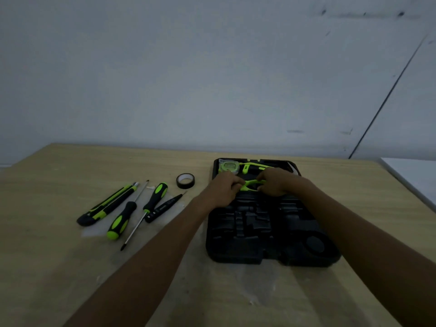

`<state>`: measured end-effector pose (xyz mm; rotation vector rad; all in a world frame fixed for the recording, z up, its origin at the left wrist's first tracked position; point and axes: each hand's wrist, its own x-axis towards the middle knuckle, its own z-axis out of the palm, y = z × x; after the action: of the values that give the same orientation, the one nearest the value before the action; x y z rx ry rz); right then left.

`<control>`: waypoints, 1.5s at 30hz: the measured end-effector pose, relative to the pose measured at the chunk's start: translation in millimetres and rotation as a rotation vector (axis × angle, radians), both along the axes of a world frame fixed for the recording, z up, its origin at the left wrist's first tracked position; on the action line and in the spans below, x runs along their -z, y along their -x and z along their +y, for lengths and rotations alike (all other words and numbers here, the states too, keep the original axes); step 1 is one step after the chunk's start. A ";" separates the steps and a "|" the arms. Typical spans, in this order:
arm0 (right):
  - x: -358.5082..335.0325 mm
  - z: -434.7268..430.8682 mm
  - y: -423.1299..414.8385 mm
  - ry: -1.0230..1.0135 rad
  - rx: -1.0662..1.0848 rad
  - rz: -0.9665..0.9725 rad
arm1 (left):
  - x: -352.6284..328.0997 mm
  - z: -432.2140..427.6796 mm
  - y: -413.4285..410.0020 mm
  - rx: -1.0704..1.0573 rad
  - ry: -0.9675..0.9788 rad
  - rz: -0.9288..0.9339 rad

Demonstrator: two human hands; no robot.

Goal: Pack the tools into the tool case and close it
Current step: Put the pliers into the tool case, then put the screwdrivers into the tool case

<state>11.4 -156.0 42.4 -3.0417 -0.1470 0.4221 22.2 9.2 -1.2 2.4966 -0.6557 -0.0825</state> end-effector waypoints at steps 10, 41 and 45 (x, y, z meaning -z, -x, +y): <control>5.6 57.4 20.1 -0.199 -0.078 -0.053 | -0.3 60.8 37.9 -0.121 0.025 -0.048; 55.5 231.7 -20.4 -0.351 -0.197 -0.222 | 21.5 217.8 31.5 -0.579 0.283 0.015; 58.0 238.1 -18.0 -0.353 -0.174 -0.301 | 18.1 217.3 32.5 -0.570 0.276 0.018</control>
<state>29.4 82.1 -15.6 -2.7295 -0.4511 -0.0562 -10.3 226.5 -19.3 2.3126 0.0680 0.1849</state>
